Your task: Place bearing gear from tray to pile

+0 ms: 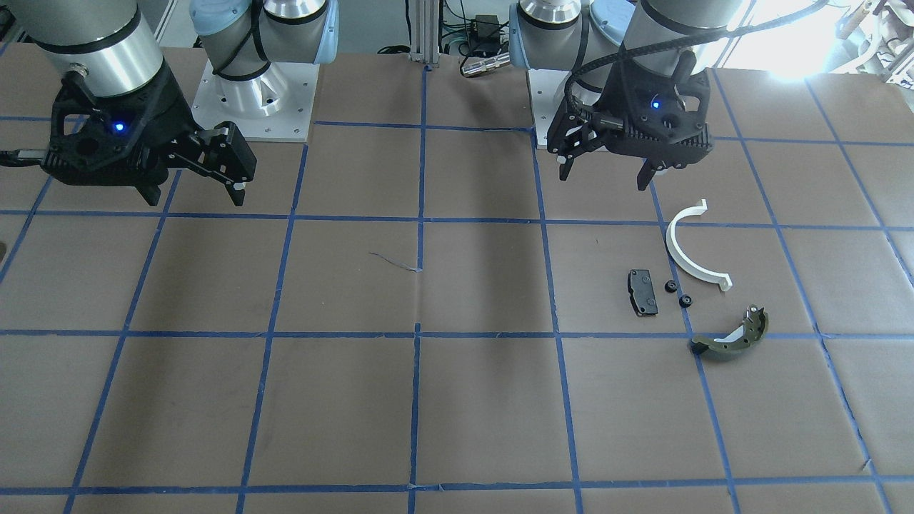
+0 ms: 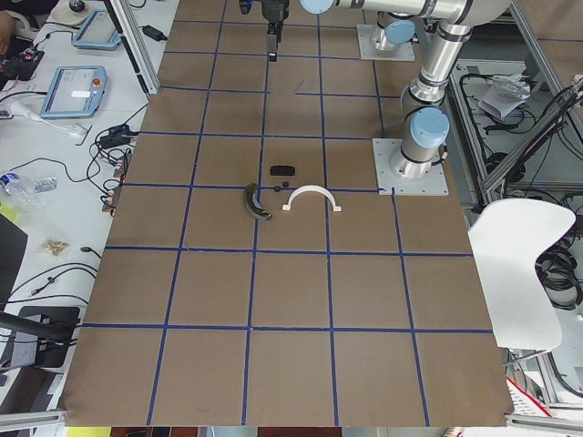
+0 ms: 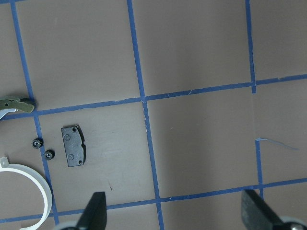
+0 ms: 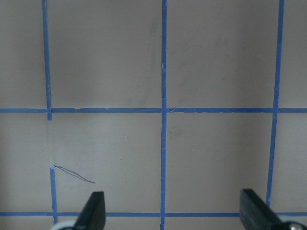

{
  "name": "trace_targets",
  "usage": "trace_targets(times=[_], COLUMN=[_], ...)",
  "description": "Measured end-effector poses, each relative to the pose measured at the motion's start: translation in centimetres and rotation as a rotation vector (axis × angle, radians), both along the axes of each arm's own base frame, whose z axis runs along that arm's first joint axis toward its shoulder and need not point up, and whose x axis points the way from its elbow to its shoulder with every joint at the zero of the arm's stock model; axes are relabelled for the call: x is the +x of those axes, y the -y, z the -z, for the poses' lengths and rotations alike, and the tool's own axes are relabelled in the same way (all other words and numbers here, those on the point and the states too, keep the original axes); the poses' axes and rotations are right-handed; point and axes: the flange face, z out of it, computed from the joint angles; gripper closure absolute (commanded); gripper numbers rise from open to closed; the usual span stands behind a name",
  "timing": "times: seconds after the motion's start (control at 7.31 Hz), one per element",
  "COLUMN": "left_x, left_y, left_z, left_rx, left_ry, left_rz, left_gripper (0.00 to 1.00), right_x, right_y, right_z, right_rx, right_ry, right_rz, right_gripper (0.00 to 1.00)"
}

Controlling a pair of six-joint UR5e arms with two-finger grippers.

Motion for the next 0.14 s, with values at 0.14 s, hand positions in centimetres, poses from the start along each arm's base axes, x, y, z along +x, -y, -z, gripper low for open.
trace_targets(times=[0.14], left_x=[0.03], left_y=[-0.01], left_z=[-0.03], left_rx=[-0.001], left_ry=[0.000], left_rz=[0.001], left_gripper=[0.00], right_x=[0.00], right_y=[0.01], right_z=[-0.01], right_rx=[-0.001], right_ry=[0.000], right_rz=[0.000], right_gripper=[0.00])
